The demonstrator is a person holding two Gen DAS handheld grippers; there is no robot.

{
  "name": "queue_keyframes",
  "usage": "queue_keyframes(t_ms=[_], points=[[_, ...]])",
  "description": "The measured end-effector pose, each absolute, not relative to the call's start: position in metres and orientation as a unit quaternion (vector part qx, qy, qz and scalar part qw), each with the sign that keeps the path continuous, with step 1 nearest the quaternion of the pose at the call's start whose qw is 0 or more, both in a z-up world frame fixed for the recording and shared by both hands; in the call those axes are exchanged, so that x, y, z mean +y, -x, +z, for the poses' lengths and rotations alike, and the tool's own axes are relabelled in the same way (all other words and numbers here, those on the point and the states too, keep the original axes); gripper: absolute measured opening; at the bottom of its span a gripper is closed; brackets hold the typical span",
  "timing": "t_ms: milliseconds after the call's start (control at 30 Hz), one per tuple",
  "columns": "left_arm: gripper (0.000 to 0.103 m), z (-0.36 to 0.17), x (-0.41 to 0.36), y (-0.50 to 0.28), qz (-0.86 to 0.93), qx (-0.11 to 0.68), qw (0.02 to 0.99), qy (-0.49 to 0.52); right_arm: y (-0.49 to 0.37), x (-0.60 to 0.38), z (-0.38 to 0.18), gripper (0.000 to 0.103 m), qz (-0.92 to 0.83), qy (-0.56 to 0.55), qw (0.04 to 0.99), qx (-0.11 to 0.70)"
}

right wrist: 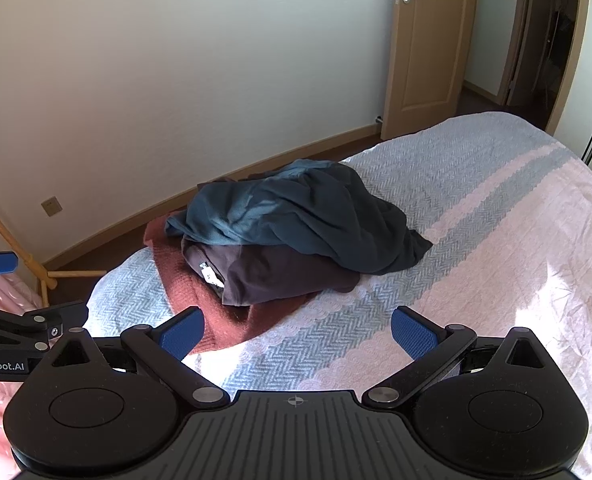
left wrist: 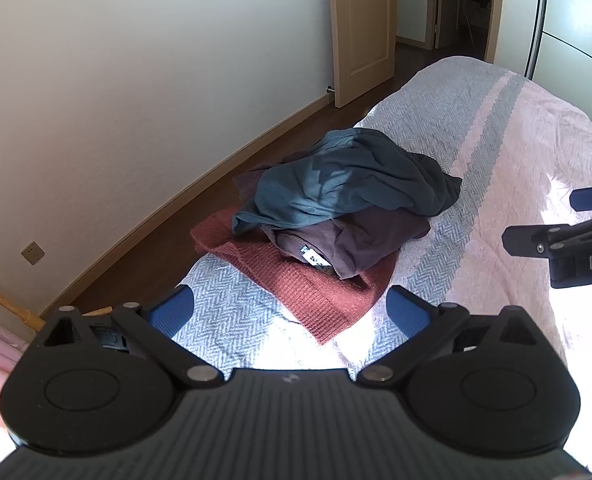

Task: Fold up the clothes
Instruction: 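Move both grippers toward the clothes pile on the bed, then grasp the dark teal sweater with the left gripper while the right gripper grasps it too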

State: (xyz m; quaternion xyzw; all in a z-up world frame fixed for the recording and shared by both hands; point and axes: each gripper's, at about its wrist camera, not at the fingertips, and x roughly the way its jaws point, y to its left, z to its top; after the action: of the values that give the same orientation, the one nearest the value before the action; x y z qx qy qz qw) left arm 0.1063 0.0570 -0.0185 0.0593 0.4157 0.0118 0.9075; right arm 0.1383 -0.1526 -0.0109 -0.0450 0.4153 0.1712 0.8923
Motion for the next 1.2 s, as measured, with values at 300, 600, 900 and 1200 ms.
queue_keyframes(t_ms=[300, 600, 900, 1200], points=[[0.101, -0.022, 0.058, -0.110, 0.009, 0.406, 0.909, -0.093, -0.139, -0.169, -0.016, 0.102, 0.182, 0.018, 0.896, 0.404], [0.100, -0.037, 0.071, -0.133, -0.002, 0.388, 0.909, -0.154, -0.150, -0.185, -0.031, 0.102, 0.155, 0.063, 0.908, 0.384], [0.097, -0.087, 0.097, -0.266, -0.101, 0.378, 0.896, -0.208, -0.235, -0.178, -0.064, 0.102, 0.149, 0.051, 0.899, 0.408], [0.073, -0.172, 0.112, -0.395, -0.214, 0.410, 0.862, -0.207, -0.371, -0.138, -0.134, 0.084, 0.196, 0.084, 0.871, 0.442]])
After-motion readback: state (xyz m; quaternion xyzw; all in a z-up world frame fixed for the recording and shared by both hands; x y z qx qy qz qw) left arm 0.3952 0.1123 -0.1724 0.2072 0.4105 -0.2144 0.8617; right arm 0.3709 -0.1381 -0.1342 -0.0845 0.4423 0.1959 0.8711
